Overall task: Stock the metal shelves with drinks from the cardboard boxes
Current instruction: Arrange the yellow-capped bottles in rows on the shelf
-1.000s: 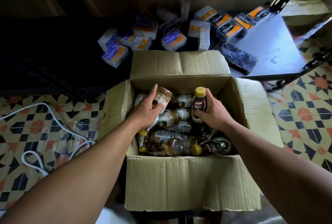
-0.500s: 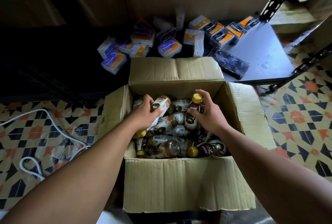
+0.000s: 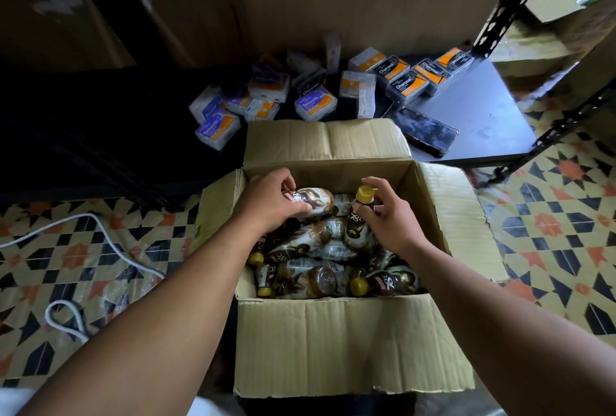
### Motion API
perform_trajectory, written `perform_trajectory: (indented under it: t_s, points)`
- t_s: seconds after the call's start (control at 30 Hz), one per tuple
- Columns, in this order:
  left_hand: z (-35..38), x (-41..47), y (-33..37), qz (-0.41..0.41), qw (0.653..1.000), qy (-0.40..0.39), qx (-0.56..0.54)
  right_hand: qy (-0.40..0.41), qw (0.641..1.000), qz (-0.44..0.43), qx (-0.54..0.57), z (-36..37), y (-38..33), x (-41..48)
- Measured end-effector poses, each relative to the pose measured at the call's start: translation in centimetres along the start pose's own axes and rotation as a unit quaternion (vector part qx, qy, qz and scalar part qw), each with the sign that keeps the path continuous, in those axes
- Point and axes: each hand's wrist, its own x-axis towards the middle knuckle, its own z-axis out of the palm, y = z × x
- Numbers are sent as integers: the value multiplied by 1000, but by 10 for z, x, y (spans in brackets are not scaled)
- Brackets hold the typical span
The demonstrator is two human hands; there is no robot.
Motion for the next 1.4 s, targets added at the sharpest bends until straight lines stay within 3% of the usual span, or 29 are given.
perform_trajectory:
  t_s: [0.13,0.27,0.43,0.57,0.7,0.9,1.13,1.23,1.4]
  points:
    - [-2,-7,6,32,997,52,-48,13,1000,0,14,-3,-6,-7]
    - [0,-17,2,7,982,91,-166,30,999,-8,22,-8,-10,-9]
    - [3,-19,5,15,956,100,-274,64,997,-24,20,-9,-16,-9]
    - [7,-16,9,34,967,98,-232,99,992,-75,-18,-13,-25,-7]
    - [6,-19,7,46,979,95,-173,103,990,-61,-72,-19,-26,-13]
    - [2,-35,9,52,986,79,-140,69,983,-90,-143,-22,-25,-24]
    - [-1,-34,5,50,985,90,-138,42,994,-56,-90,-10,-27,-12]
    - [2,-31,6,49,980,115,-156,66,994,-33,-75,-6,-17,-5]
    - [6,-28,8,53,976,152,-147,78,994,8,76,2,-23,-2]
